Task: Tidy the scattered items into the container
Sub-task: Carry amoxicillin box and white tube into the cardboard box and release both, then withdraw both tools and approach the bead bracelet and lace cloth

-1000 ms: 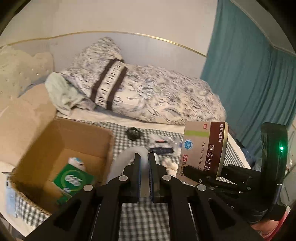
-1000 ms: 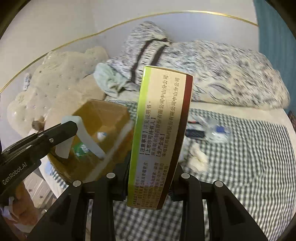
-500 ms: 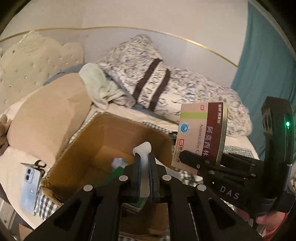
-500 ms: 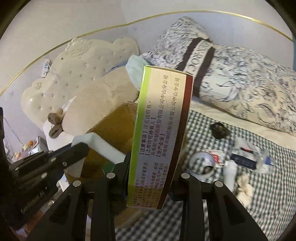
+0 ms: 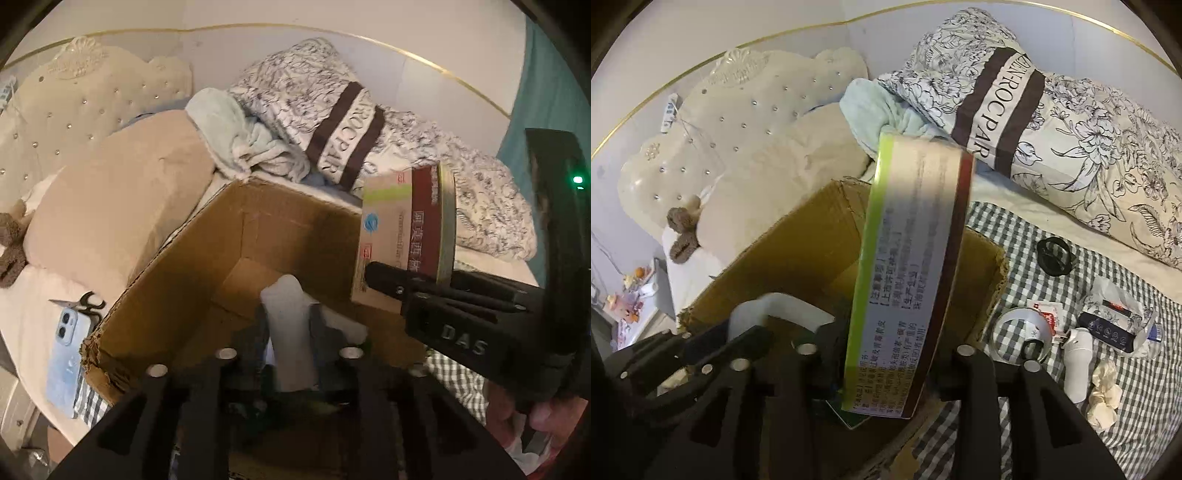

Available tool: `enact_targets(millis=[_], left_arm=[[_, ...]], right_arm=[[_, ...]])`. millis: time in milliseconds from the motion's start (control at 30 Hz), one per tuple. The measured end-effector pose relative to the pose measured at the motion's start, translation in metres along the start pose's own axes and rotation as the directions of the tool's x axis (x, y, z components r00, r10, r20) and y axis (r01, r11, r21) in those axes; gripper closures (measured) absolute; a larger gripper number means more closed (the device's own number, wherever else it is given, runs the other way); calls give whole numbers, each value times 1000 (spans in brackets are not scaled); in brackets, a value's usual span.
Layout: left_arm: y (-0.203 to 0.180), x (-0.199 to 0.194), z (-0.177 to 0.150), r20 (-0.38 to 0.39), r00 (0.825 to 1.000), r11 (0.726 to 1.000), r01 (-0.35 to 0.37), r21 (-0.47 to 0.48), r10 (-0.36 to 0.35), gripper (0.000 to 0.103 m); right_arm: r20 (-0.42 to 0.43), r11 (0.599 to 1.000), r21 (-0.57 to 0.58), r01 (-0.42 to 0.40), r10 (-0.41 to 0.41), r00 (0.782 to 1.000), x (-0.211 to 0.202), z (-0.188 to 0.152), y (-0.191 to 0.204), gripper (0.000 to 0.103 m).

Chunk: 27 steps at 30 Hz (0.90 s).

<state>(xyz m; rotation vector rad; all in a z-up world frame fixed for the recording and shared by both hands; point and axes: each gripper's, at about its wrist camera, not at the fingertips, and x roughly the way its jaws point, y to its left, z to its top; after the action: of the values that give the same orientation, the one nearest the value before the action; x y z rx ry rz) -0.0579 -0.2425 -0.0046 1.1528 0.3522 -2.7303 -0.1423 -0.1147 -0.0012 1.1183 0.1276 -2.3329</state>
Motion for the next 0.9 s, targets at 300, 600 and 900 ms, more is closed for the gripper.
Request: enact_targets(millis=[300,600,900], left_arm=[[-6,-8,-2,10,998,998,-66,-9,66,16],[-55,-22,-1,32,999,999,-29,43,28,13],[-126,-24,-15,18,999,991,31,131,-33,10]], right_arm=[[90,995,26,99,-101,991,-31,-7,-18,25],[139,979,63,196,-203,969,-88,-33,-60,25],[129,937,177,301,-325,937,-135,-82,-147,25]])
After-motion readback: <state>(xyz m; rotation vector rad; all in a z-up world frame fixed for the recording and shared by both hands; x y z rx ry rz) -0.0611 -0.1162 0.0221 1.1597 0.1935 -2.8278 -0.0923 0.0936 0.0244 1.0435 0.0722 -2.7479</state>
